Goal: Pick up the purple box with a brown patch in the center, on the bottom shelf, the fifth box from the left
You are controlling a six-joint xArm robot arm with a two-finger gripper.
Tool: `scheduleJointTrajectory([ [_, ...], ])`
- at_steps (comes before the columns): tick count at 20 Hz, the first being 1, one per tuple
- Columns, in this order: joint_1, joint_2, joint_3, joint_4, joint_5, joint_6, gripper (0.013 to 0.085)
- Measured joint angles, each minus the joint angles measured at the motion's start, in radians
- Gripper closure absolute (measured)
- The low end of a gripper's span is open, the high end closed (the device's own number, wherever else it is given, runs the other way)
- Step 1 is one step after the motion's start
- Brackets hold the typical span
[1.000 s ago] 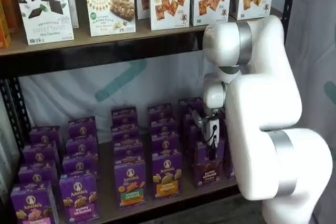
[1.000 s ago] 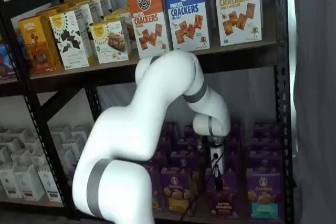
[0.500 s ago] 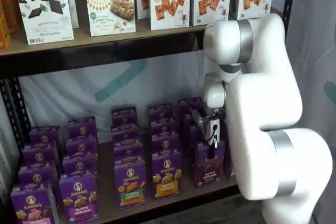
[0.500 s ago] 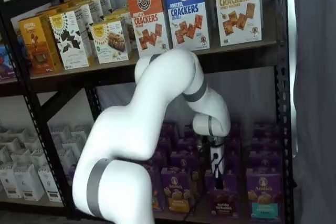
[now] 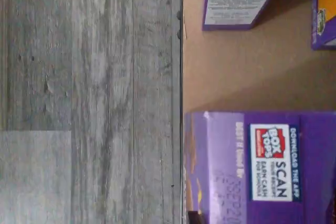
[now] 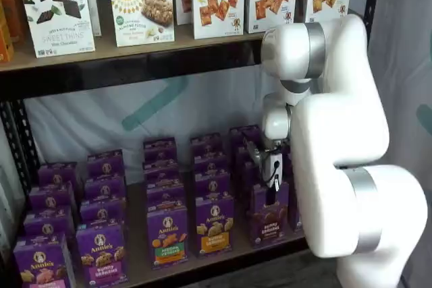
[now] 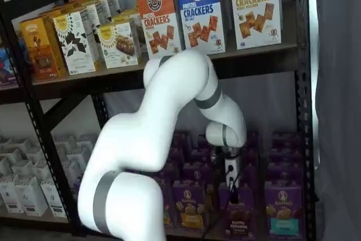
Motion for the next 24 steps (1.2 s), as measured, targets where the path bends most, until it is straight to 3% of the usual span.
scheduleJointTrajectory([
  [15, 0.005, -0.091, 0.139, 0.038, -0.075, -0.031, 0.065],
  [20, 0.007, -0.136, 0.197, 0.069, -0.082, -0.056, 0.065],
  [24, 0.006, -0.193, 0.26, 0.131, -0.07, -0.113, 0.065],
])
